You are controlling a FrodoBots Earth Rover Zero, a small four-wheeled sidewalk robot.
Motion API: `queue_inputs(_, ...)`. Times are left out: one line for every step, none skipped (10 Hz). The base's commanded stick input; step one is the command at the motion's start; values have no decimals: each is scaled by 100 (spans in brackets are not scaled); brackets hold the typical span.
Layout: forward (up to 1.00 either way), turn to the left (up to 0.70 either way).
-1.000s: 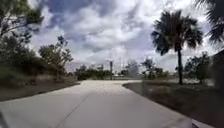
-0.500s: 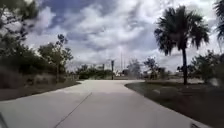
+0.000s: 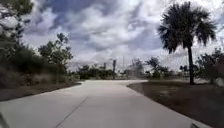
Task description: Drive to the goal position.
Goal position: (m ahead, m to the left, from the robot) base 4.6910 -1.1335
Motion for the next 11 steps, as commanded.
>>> queue_inputs(69,1)
queue_inputs(69,1)
queue_inputs(69,1)
queue_inputs(69,1)
queue_inputs(69,1)
queue_inputs(69,1)
queue_inputs(69,1)
queue_inputs(69,1)
queue_inputs(69,1)
queue_inputs(69,1)
queue_inputs(69,1)
